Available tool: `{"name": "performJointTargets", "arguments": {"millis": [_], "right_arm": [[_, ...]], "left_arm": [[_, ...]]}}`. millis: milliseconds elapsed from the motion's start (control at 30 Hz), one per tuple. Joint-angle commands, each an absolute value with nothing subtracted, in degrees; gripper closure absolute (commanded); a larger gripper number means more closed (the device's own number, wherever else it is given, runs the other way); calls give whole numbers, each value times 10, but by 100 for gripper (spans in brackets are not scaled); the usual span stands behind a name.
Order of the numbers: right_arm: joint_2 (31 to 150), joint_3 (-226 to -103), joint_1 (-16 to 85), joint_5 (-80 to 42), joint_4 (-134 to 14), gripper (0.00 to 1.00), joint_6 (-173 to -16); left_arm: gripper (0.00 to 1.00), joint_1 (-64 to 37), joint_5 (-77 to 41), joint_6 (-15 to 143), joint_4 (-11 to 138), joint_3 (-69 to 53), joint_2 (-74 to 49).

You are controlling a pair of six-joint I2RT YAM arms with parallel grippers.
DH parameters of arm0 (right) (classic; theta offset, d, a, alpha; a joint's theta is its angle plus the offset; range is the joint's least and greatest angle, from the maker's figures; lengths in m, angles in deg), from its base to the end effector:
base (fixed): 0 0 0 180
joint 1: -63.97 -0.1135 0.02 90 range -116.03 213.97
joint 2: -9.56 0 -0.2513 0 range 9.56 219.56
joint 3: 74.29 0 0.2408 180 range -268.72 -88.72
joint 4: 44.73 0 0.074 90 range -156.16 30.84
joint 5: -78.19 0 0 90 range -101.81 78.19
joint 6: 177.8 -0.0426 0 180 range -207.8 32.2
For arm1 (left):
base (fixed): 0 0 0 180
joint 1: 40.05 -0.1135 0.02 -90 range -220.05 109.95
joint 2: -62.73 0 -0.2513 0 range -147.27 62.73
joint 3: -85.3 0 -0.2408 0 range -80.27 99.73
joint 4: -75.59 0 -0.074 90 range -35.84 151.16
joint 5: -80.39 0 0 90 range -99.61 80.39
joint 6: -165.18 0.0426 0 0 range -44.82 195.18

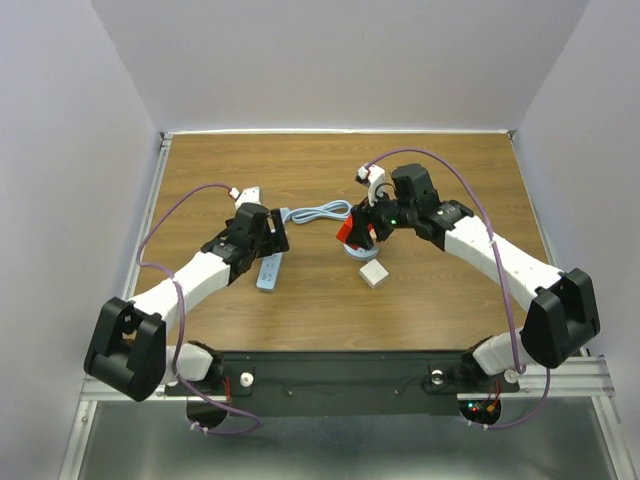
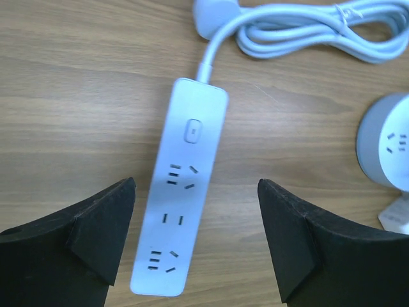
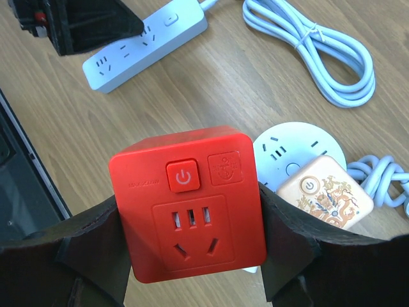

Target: Insert the plug

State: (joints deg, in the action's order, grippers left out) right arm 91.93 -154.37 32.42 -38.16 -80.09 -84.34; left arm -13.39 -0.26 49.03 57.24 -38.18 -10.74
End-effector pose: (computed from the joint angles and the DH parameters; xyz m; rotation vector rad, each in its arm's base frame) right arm 0.2594 0.1815 0.2844 -0.9217 2.0634 0.7776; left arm 0.2476 -0.1166 0.2172 -0.0831 2.1968 -0.3444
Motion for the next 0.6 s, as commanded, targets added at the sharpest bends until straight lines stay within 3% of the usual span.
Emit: {"name": "performJointTargets", "arguments": {"millis": [0,567], "right_arm": [[912,-1578,325,-396,-766,100,-839],[908,-1574,325,-399,-766,100,-840]], "left_arm": [[10,-132,76,468,578,-397,-61],[9,-132,-40,449,609,-430,-133]]}}
